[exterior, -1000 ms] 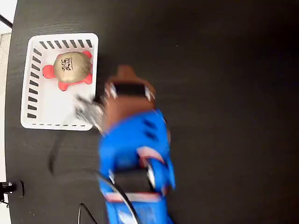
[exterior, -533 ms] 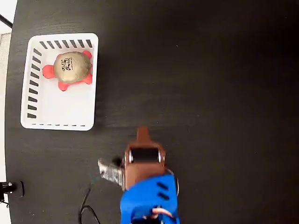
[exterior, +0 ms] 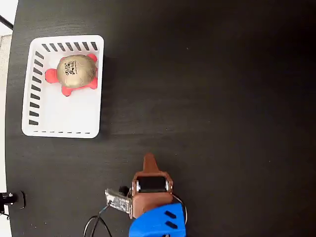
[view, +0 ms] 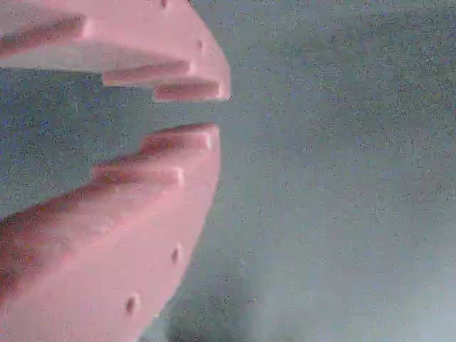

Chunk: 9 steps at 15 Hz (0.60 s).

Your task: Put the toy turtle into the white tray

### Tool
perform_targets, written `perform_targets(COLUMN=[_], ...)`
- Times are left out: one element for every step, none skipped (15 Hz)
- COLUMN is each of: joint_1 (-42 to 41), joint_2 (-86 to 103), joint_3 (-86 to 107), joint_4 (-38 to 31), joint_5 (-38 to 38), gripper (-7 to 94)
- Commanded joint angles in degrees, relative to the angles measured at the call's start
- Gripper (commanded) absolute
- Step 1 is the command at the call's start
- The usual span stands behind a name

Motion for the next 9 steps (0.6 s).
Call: perform_targets(joint_1=[-0.53,-0.26,-0.26,-0.18,-0.26,-0.79,-0.79,-0.79,-0.79], joint_2=[1.32,1.49,1.85,1.93,2.37,2.9,2.9,2.9,2.9], joint_3=[1.14,1.05,1.05,1.05,1.05,1.14,1.14,1.14,1.14], joint_4=[1.49,3.08,3.87,3.87,4.04,4.13,4.13,4.13,4.13], joint_5=[0.88,1.23,1.58,1.58,1.32,0.62,0.62,0.62,0.62], gripper=[0,0,0,0,0,0,0,0,0])
